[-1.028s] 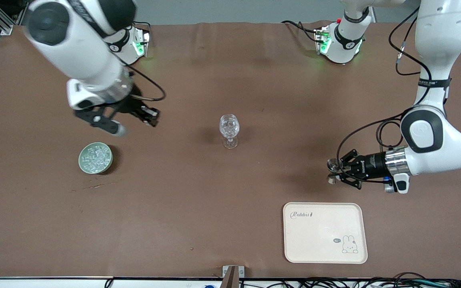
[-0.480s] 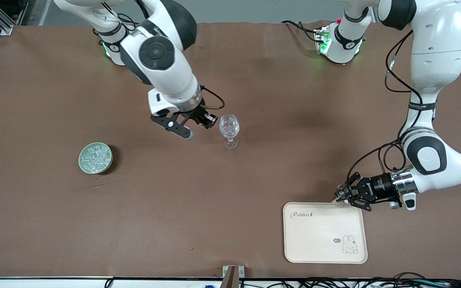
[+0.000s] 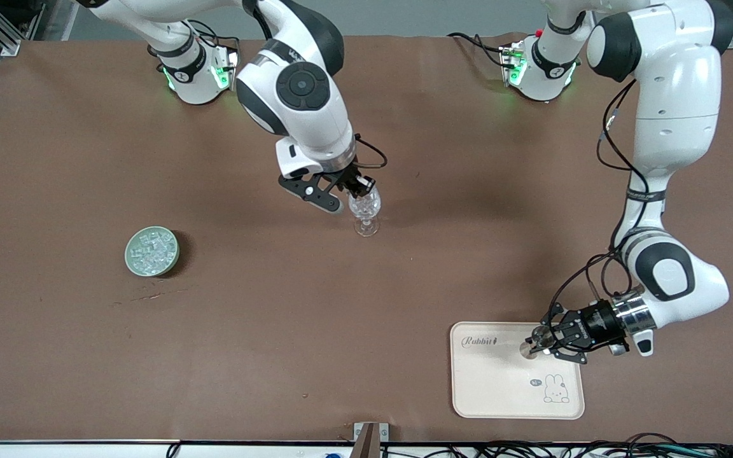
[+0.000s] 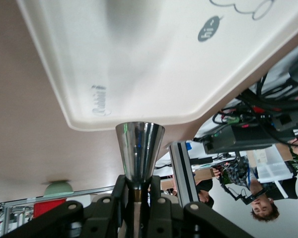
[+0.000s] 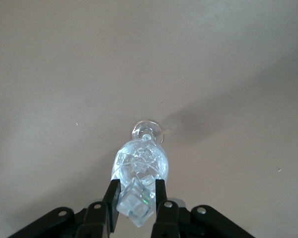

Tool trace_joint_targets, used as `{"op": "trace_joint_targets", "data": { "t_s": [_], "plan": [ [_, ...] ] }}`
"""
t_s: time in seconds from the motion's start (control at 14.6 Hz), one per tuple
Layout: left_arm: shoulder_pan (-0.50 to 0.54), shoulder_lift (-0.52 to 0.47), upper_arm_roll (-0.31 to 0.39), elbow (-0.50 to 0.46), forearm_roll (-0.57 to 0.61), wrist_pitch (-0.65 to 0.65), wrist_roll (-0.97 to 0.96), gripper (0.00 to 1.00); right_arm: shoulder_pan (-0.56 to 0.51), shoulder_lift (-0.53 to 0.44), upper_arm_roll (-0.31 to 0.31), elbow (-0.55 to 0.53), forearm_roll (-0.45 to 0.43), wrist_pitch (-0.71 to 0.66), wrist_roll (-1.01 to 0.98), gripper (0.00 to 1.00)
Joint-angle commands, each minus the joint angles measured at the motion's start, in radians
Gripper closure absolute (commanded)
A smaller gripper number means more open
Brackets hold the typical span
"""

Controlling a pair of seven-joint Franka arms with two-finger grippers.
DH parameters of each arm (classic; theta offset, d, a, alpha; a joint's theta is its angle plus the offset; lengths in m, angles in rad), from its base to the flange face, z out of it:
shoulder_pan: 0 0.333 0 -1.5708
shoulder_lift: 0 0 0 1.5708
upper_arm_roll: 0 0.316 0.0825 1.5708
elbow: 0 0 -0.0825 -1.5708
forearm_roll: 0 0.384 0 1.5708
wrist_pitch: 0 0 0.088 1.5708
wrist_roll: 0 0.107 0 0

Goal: Pour wine and add ice with both arms

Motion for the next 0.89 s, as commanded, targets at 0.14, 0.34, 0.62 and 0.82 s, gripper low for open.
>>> {"op": "trace_joint_targets", "data": {
  "t_s": [0.14,0.34,0.62,0.82],
  "plan": [
    [-0.015,0.135,0.003,0.146,-0.034,0.033,-0.020,1.00,0.025,0.054,0.009,0.008,-0.069,0.030,0.055,0.99],
    [-0.021,0.160,0.000,0.148,-0.090,0.081,-0.078,1.00,0.028,0.065,0.009,0.007,-0.075,0.030,0.055,0.98],
    [-0.026,0.155,0.000,0.141,-0.104,0.104,-0.123,0.84,0.038,0.079,0.009,0.008,-0.097,0.031,0.069,0.96],
    [-0.024,0.152,0.003,0.134,-0.126,0.102,-0.115,0.01,0.038,0.080,0.009,0.008,-0.101,0.031,0.068,0.93]
  ]
}}
